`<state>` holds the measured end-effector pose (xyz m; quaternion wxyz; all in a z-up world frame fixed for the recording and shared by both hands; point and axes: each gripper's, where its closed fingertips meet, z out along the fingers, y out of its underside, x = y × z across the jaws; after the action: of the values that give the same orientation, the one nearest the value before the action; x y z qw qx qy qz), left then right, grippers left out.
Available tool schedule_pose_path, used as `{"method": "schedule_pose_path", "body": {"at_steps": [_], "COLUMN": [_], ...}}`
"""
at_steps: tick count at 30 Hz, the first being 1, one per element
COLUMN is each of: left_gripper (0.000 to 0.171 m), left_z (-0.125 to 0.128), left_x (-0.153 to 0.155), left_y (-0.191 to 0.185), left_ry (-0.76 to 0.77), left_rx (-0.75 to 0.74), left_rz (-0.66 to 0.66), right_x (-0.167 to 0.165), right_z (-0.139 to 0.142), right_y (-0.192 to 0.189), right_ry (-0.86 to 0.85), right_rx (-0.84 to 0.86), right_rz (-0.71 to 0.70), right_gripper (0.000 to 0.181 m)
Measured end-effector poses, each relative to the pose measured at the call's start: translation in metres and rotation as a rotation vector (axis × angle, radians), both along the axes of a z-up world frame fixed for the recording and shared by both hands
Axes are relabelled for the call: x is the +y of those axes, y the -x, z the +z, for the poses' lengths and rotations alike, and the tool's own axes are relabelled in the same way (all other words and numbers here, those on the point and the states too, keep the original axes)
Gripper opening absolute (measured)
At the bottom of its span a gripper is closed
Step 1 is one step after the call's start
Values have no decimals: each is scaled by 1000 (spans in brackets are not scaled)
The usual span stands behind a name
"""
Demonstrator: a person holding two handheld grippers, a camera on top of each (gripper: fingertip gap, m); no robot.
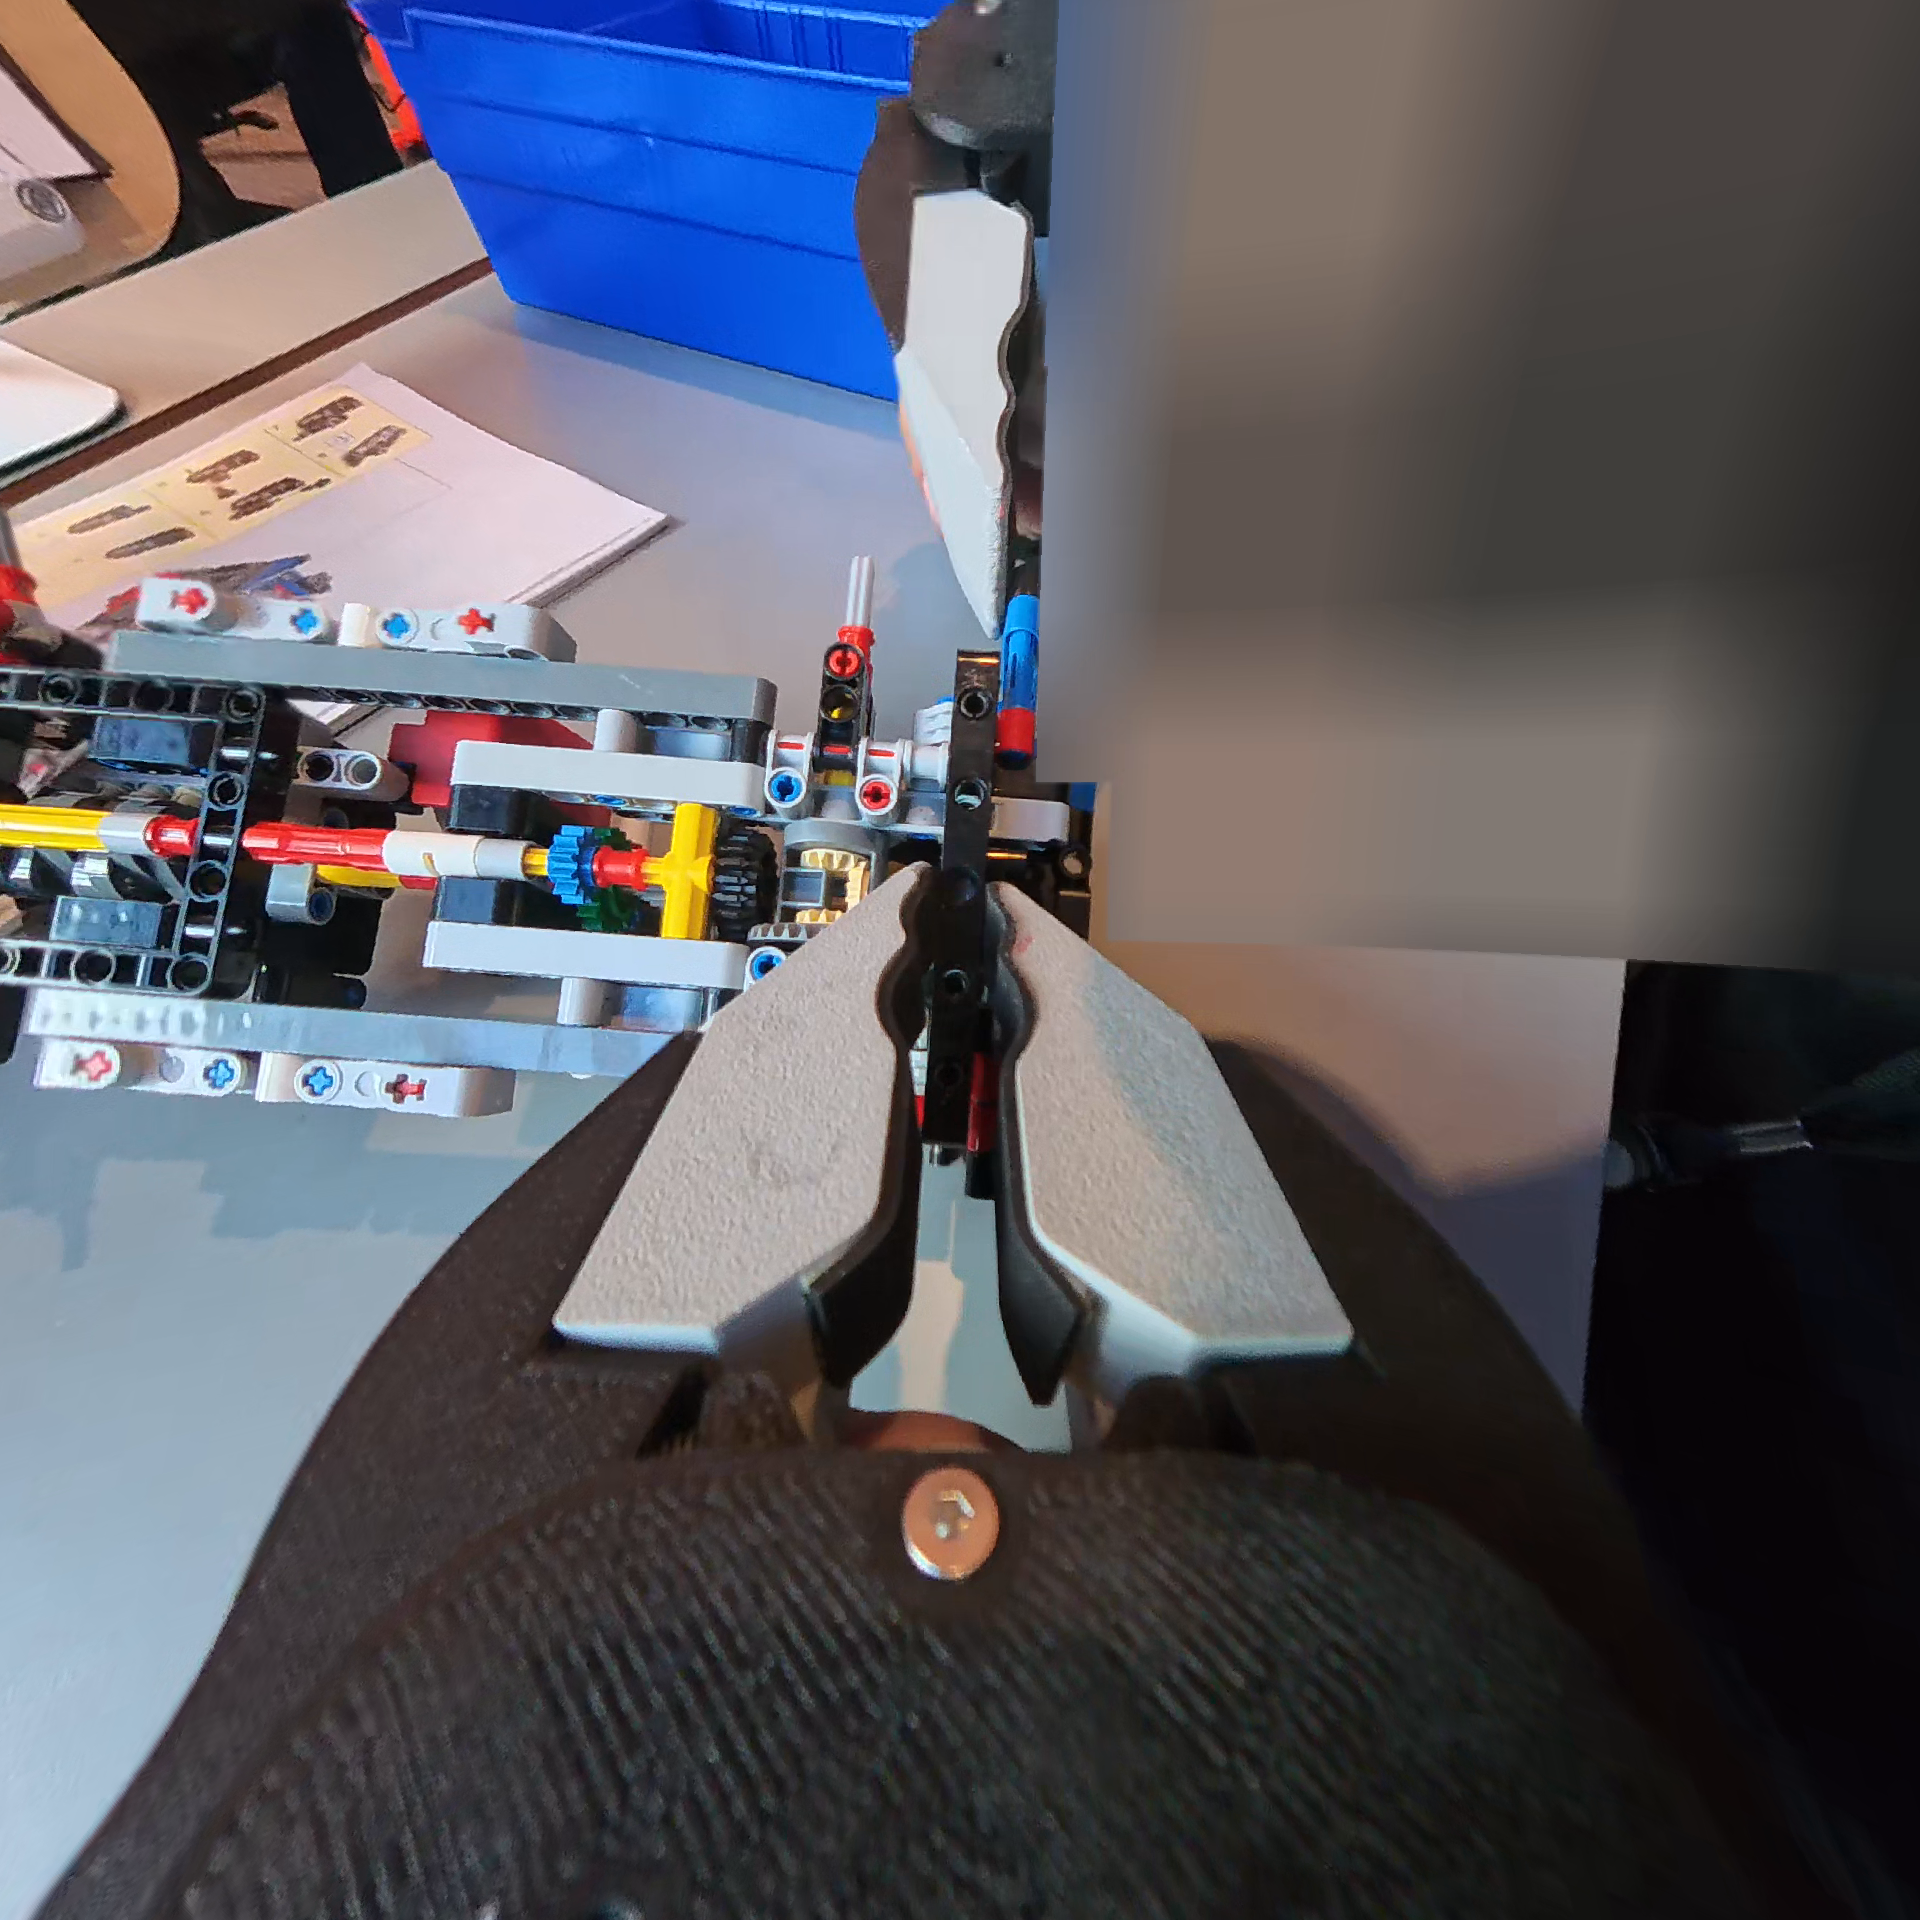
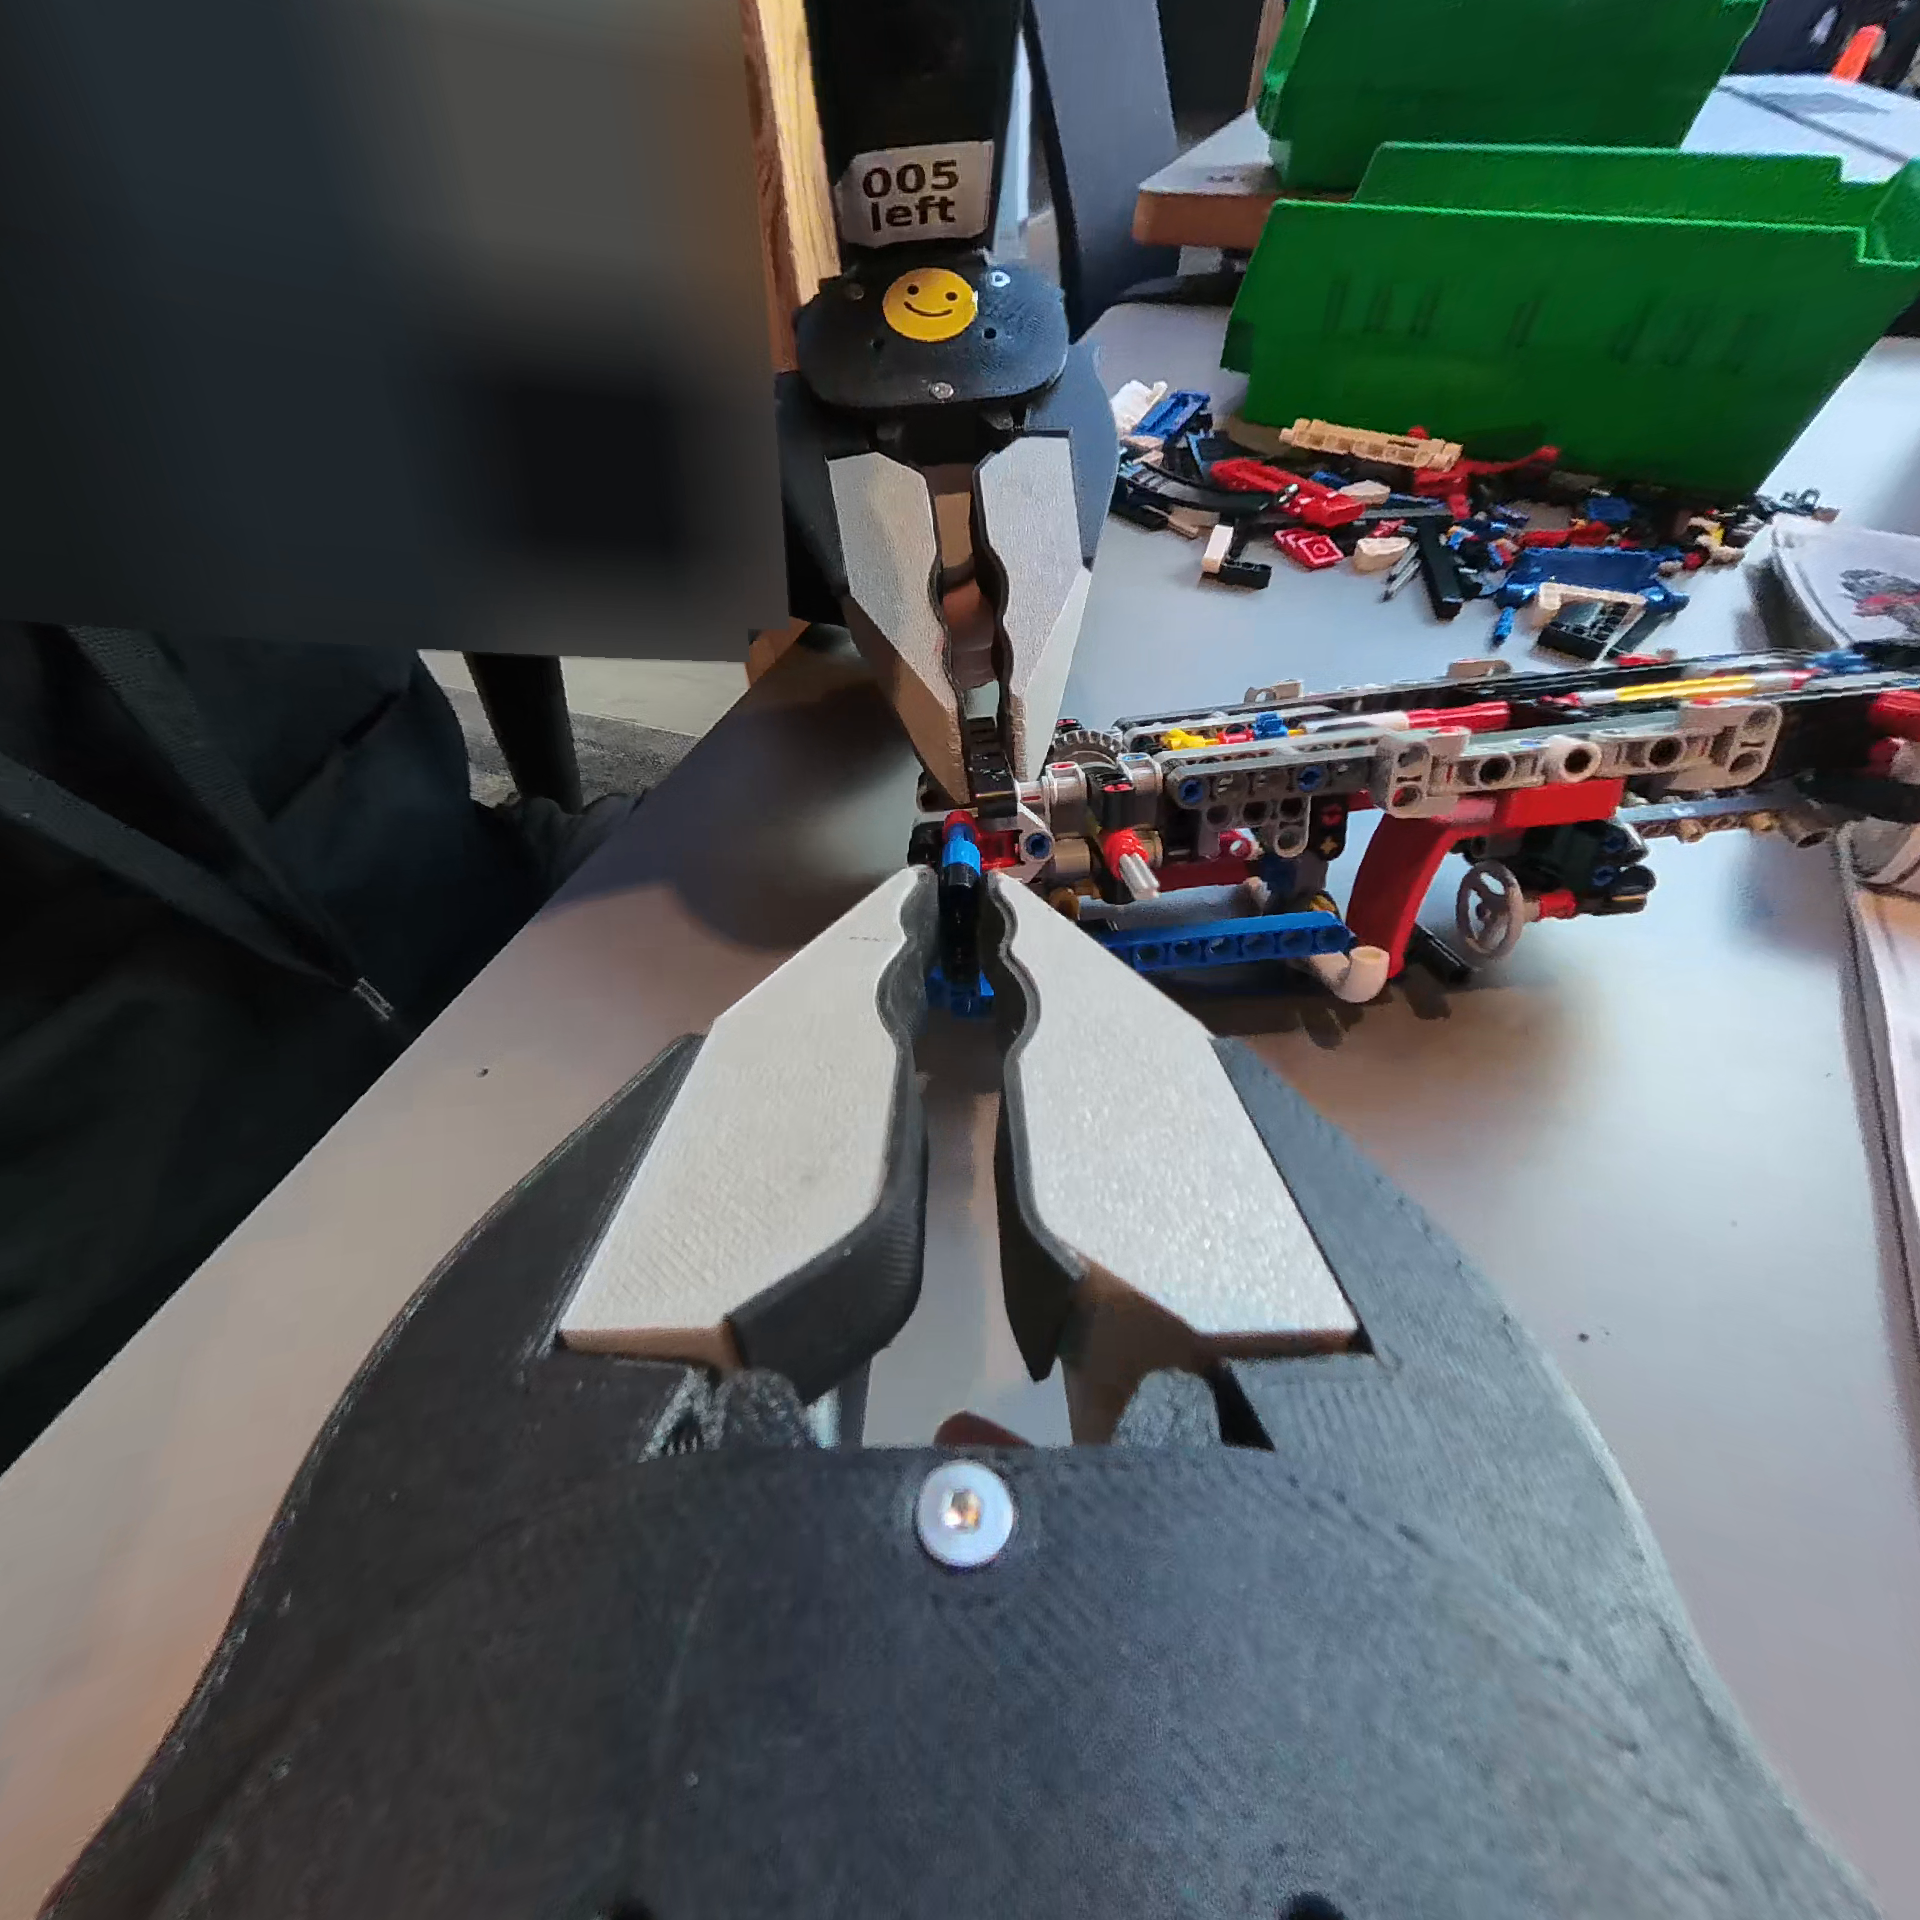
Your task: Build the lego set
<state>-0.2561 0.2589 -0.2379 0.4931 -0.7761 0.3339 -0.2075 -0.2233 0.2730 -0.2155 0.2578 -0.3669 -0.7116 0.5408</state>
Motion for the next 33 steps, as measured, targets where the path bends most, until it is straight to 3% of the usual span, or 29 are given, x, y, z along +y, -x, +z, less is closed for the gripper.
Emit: {"method": "schedule_pose_path", "body": {"at_steps": [6, 11, 17, 21, 25, 28, 33], "left_gripper": [4, 3, 4, 4, 4, 5, 5], "left_z": [-1, -1, -1, -1, 1, 7, 22], "left_x": [-1, -1, 3, 4, 3, 3, 6], "left_y": [-1, -4, 3, 4, 5, 9, 17], "left_ry": [7, 8, 9, -11, -16, -7, 65], "left_rx": [12, 19, 16, 25, 7, -56, -222], "left_rz": [-1, -18, 15, 20, 11, 6, -2], "right_x": [-1, -5, 0, 2, 11, 18, 15], "right_z": [-2, -6, -6, -6, 0, -2, -2], "right_y": [0, -1, 7, 9, 8, -2, 7], "right_ry": [-227, -348, -288, -125, -41, -23, -62], "right_rx": [63, 5, -20, -58, -34, -65, -26], "right_rz": [-8, 94, 79, 27, -14, 0, -28], "right_gripper": [4, 4, 4, 5, 24, 35, 37]}}
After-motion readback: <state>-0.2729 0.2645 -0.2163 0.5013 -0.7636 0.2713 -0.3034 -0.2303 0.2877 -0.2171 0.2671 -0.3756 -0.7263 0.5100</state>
